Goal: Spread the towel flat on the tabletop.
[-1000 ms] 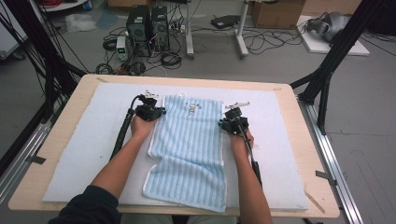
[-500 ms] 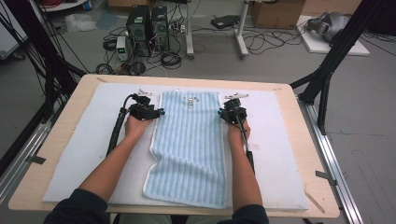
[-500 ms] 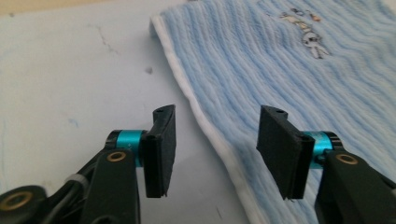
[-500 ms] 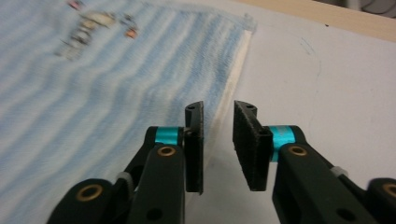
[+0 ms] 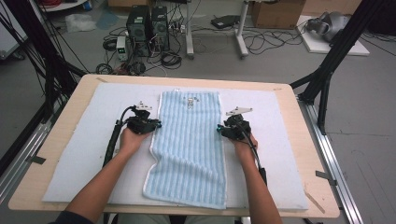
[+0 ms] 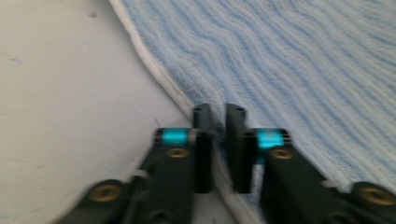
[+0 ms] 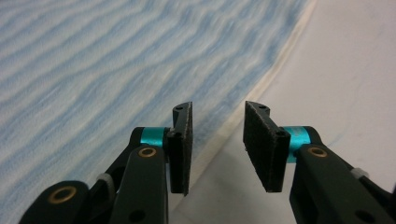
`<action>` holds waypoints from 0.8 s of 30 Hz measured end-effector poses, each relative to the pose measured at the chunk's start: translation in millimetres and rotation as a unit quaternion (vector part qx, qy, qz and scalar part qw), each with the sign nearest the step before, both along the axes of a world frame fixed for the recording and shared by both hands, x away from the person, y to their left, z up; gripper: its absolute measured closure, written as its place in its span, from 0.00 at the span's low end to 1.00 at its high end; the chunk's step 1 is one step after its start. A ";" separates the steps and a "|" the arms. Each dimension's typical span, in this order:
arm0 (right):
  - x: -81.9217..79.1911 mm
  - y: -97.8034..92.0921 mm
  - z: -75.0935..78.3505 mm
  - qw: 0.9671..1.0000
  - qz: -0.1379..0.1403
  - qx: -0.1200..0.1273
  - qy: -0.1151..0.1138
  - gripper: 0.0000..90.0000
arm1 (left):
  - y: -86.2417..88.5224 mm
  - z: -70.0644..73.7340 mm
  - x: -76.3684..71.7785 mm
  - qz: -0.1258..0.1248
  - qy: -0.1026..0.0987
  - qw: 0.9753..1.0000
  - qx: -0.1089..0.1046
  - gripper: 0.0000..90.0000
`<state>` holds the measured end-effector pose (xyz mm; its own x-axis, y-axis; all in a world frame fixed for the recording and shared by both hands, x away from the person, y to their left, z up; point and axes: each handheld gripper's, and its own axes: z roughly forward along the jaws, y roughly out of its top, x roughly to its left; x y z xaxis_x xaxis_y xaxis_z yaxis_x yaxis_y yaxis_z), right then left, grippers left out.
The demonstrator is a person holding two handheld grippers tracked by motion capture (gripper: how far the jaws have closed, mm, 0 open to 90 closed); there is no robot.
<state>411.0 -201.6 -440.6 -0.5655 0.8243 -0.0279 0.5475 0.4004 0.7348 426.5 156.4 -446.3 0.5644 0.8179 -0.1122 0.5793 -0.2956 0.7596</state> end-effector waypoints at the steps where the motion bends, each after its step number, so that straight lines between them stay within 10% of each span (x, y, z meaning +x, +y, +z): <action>1: -0.5 4.7 -2.0 1.000 0.002 -0.028 -0.001 0.77 | -1.5 0.0 0.4 0.000 -0.006 1.000 0.006 0.97; 4: 3.5 8.3 -1.6 0.999 0.005 -0.033 0.000 0.95 | -2.0 -1.5 6.5 0.015 -0.016 1.000 0.005 0.97; 12: 26.6 10.5 -5.9 0.998 -0.061 -0.012 -0.012 0.96 | -4.1 -3.6 31.8 0.054 -0.025 0.998 -0.001 0.97; 19: 18.7 4.7 2.9 0.998 -0.064 0.006 -0.013 0.77 | 8.9 5.4 22.9 0.040 0.002 0.997 -0.063 0.57; 24: -2.5 -8.6 11.9 0.997 -0.049 0.061 -0.024 0.73 | 8.8 10.6 -2.3 0.009 -0.026 0.997 -0.079 0.59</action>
